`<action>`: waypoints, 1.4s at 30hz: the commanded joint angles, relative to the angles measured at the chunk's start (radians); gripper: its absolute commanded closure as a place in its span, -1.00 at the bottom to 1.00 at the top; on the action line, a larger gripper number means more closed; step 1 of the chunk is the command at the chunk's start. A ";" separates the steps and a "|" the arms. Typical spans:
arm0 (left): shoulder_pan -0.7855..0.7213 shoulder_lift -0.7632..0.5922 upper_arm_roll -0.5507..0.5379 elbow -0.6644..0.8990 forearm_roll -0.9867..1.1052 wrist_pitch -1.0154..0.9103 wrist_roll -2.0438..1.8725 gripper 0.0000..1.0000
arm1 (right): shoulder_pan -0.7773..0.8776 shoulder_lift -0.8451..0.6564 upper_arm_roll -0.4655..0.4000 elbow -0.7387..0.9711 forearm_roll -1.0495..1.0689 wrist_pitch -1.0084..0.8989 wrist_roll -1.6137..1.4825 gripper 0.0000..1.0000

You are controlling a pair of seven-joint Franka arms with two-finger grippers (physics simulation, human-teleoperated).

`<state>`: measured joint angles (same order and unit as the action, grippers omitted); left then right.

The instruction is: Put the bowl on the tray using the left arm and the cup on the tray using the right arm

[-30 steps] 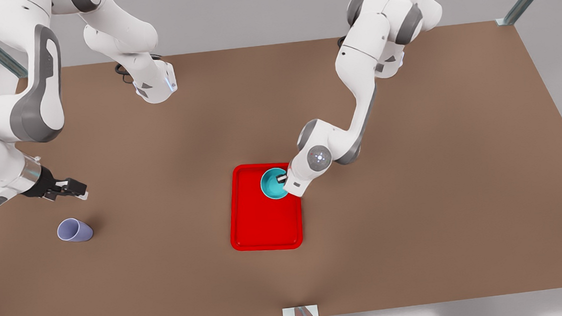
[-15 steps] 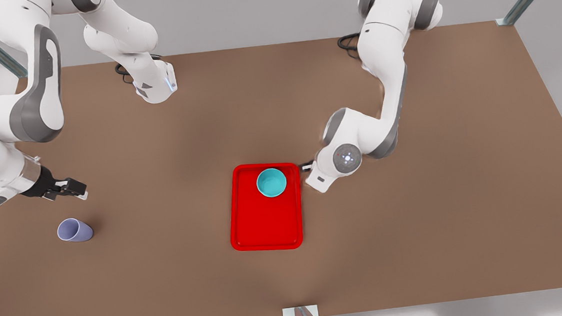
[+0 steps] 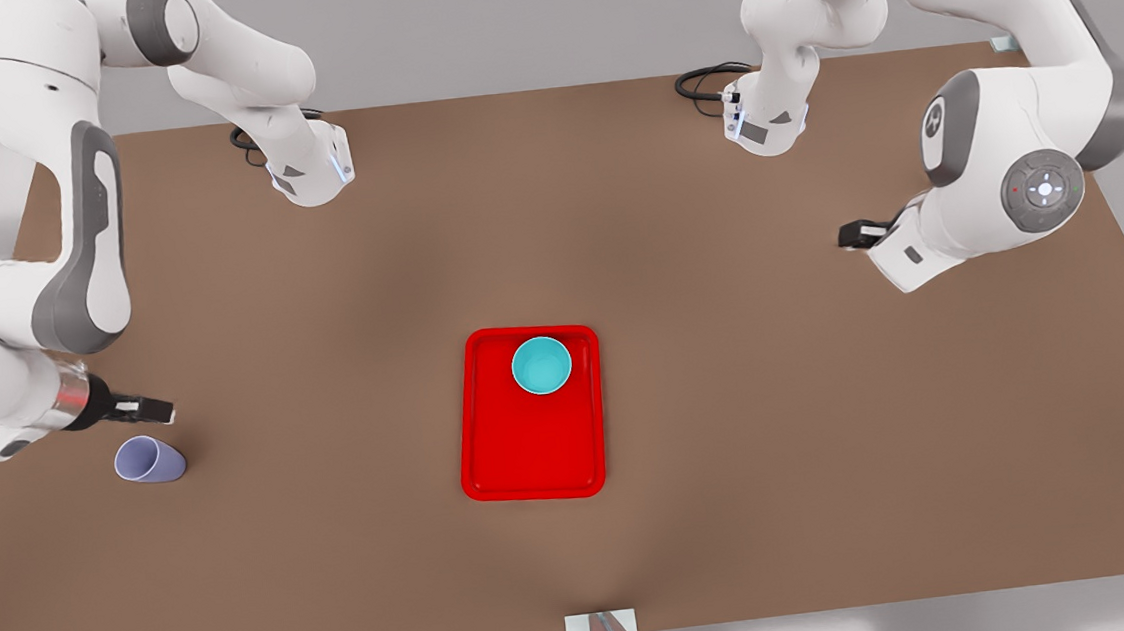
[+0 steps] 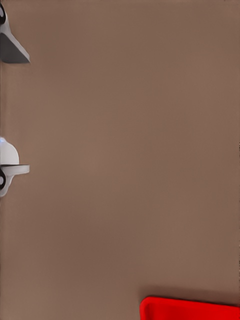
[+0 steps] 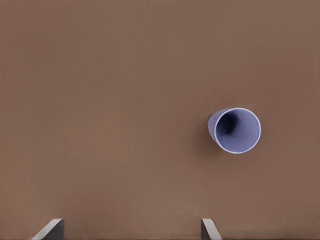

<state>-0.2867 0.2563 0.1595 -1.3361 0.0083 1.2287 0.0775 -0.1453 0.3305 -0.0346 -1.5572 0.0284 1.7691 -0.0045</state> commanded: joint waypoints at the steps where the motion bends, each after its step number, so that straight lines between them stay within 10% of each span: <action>1: 0.000 0.000 0.000 0.000 0.013 0.000 0.001 -1.00 | -0.004 0.001 -0.005 -0.006 0.001 0.003 0.000 -1.00; 10: 0.000 -0.006 0.000 0.000 0.024 -0.002 0.001 -1.00 | -0.020 0.102 -0.203 -0.017 0.154 0.165 -0.291 -1.00; 42: 0.000 -0.002 0.000 -0.003 0.022 -0.003 0.002 -1.00 | -0.100 0.306 -0.200 -0.009 0.209 0.363 -0.542 -1.00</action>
<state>-0.2867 0.2547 0.1595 -1.3404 0.0294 1.2248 0.0820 -0.2455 0.6379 -0.2347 -1.5694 0.2380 2.1319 -0.5461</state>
